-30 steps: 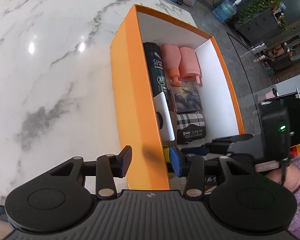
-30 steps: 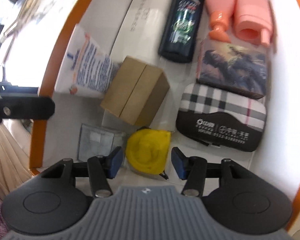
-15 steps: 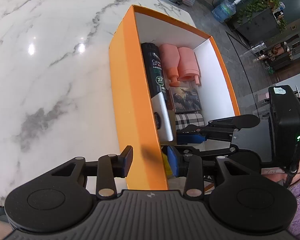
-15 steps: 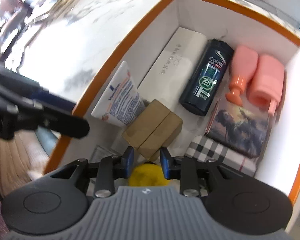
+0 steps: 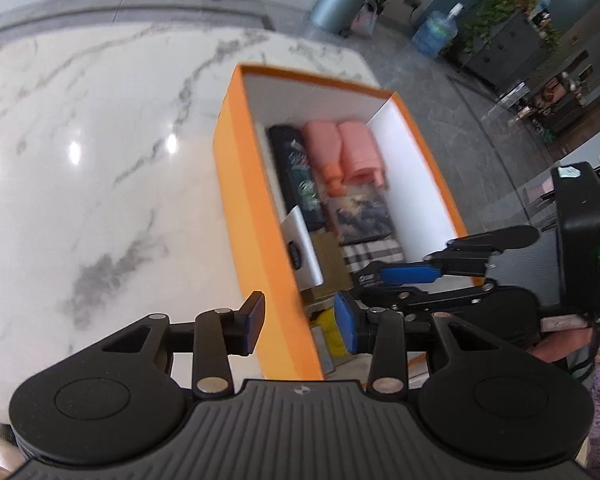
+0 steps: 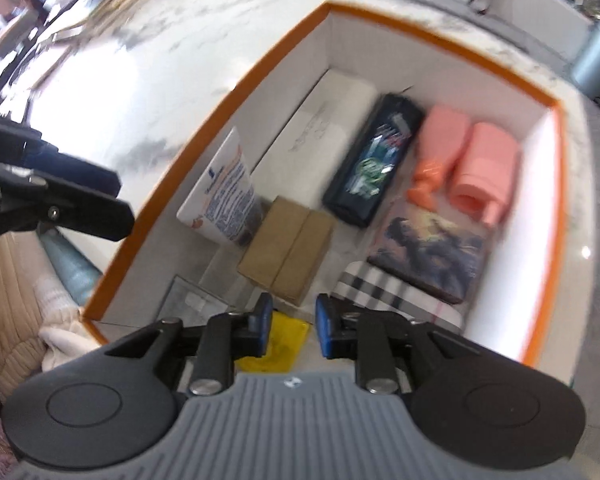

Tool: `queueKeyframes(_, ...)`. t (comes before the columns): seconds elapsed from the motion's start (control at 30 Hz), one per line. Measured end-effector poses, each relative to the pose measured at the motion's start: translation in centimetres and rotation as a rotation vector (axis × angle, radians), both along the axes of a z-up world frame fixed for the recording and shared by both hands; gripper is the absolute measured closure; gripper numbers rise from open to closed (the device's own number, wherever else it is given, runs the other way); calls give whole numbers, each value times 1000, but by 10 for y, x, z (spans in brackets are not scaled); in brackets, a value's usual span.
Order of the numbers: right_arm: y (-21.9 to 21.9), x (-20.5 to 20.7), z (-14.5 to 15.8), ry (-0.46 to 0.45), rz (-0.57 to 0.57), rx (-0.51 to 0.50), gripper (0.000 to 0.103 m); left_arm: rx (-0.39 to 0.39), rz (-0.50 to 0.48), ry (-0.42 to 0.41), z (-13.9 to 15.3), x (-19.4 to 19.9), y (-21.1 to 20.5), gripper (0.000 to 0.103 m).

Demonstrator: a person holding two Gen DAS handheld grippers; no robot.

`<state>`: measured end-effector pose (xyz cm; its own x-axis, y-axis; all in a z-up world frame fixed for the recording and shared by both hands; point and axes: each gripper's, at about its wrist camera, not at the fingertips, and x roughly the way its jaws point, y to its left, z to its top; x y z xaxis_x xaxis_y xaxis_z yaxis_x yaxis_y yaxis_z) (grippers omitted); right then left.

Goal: Organize rigid objects

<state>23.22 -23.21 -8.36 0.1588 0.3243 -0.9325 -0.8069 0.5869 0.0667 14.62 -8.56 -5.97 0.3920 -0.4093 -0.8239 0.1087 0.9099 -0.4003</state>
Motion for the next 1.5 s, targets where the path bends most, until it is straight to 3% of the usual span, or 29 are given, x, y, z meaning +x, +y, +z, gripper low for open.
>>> queueKeyframes(0.17, -31, -13, 32, -53, -150, 120, 61, -18, -14, -100, 21, -21, -9, 58)
queueKeyframes(0.3, -54, -37, 54, -122, -240, 219, 59, 3, -15, -235, 39, -45, -19, 58)
queueKeyframes(0.57, -87, -91, 85, -223, -407, 426, 55, 212, -4, -543, 59, -91, -48, 58)
queueKeyframes(0.63, -91, -105, 90, -264, -430, 451, 55, 286, 10, -617, 61, -102, -53, 58)
queueKeyframes(0.73, -96, -124, 96, -344, -465, 465, 50, 334, 6, -686, 64, -112, -55, 56)
queueKeyframes(0.87, -104, -148, 99, -418, -512, 478, 36, 388, -7, -763, 64, -119, -50, 47)
queueKeyframes(0.97, -108, -162, 97, -448, -546, 481, 29, 407, 34, -822, 62, -126, -47, 35)
queueKeyframes(1.1, -107, -176, 88, -484, -567, 484, 19, 374, 112, -820, 53, -135, -47, 23)
queueKeyframes(1.17, -104, -181, 82, -525, -578, 460, 13, 363, 133, -793, 45, -136, -49, 23)
queueKeyframes(1.23, -102, -185, 76, -553, -591, 439, 13, 374, 169, -794, 39, -142, -52, 22)
queueKeyframes(1.33, -103, -193, 67, -583, -603, 435, 13, 389, 223, -799, 29, -152, -56, 13)
queueKeyframes(1.5, -105, -201, 52, -627, -652, 426, 13, 409, 217, -767, 16, -157, -58, 12)
